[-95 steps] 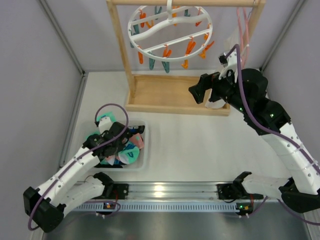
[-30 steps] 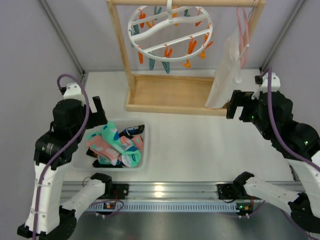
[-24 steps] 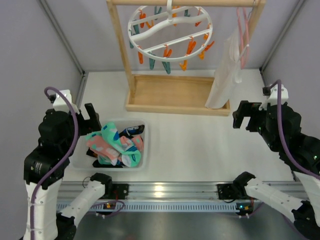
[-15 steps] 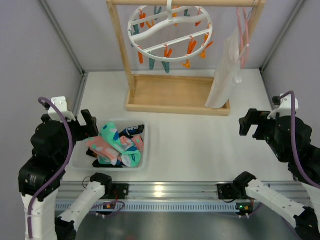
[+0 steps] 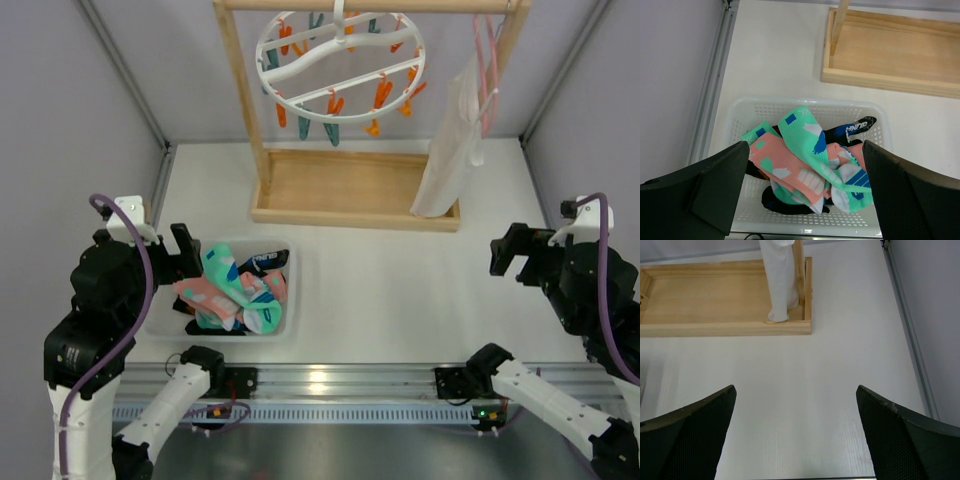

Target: Remove the socks clipped to the hanger

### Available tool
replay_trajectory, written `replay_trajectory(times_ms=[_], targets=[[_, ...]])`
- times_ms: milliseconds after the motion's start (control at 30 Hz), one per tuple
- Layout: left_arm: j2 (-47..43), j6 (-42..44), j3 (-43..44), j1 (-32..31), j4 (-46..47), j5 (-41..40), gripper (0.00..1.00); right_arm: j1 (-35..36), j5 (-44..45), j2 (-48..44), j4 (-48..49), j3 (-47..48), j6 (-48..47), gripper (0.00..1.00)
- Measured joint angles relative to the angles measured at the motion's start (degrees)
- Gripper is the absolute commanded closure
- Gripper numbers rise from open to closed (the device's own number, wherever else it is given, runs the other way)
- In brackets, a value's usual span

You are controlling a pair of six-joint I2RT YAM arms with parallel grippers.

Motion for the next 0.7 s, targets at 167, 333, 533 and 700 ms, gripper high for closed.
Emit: replay_trajectory(times_ms=[167,333,533,700], targets=[[0.0,0.0,0.0,0.0,0.0,0.0,0.02,0.0,0.4,-0.3,0.2,0.0,-0.2,0.0],[0.0,-0.1,0.0,0.0,0.0,-0.2,0.02,0.0,0.6,-0.5,0.9,-1.1,-0.5,0.01],[0.0,-0.2,0.0,0.0,0.0,-0.3,0.02,0.0,0.6,-0.6,1.2,-1.8,-0.6,0.01],[0.0,-0.2,0.0,0.0,0.0,-0.5,0.02,0.0,0.6,-1.0,1.4,-1.8,-0.6,0.01]])
